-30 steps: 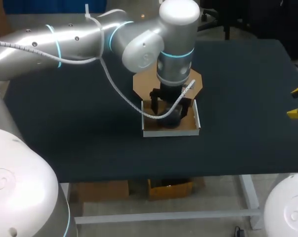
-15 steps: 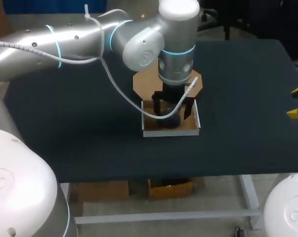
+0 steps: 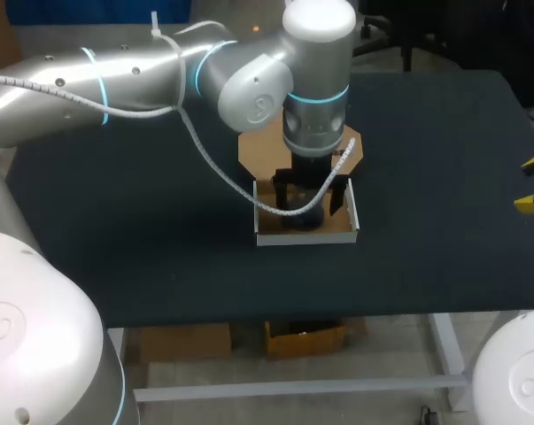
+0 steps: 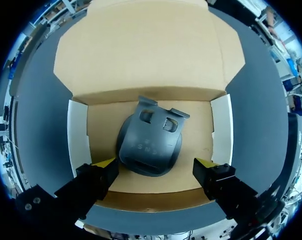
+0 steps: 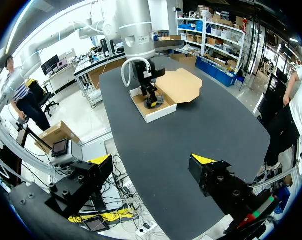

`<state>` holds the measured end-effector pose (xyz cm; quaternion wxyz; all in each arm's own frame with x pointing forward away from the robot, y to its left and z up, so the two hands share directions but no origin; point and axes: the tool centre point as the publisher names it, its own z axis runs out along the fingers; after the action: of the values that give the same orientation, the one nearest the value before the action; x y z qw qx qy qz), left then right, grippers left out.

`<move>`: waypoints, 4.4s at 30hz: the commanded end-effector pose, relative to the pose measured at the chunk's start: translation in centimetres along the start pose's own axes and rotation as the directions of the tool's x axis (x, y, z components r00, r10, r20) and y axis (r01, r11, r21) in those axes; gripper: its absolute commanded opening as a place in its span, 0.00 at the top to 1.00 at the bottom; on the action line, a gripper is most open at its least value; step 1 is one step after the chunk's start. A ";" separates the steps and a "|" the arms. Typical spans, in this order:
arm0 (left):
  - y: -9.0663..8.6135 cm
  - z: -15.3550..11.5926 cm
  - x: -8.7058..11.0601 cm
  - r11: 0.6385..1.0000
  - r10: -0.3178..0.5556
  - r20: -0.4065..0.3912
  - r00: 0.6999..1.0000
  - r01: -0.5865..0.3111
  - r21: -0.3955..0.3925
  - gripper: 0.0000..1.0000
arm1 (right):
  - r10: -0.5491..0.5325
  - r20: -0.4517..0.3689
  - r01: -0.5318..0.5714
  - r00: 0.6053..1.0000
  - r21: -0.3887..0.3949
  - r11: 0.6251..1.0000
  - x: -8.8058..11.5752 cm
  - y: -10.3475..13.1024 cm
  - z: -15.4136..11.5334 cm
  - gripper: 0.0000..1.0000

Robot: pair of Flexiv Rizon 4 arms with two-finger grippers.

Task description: Assemble the packaging by folding the flat box into shape, placing the metal phone stand inside, and closing the box properly

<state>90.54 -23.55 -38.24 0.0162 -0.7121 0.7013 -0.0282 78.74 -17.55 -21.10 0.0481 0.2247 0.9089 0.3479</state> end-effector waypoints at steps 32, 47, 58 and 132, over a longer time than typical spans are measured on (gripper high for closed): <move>5.8 -0.2 0.6 0.999 -0.020 0.011 1.000 0.020 -0.034 0.00 | 0.000 -0.001 0.000 1.000 0.000 1.000 0.1 0.0 -0.1 0.00; 8.3 -0.4 0.7 0.998 -0.028 0.007 1.000 0.029 -0.057 0.00 | 0.000 -0.001 0.000 1.000 0.000 1.000 0.1 0.0 -0.1 0.00; 10.6 -0.6 0.5 0.996 -0.026 0.000 1.000 0.026 -0.083 0.00 | 0.000 -0.001 0.000 1.000 0.000 1.000 0.1 0.0 -0.1 0.00; 4.6 -13.8 -8.7 0.937 0.349 -0.260 0.900 -0.328 0.121 0.00 | 0.000 -0.001 0.000 1.000 0.000 1.000 0.1 0.0 -0.1 0.00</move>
<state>84.69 -16.15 -25.25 -0.0227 -0.5741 0.8084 -0.1277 78.74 -17.55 -21.10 0.0481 0.2247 0.9089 0.3480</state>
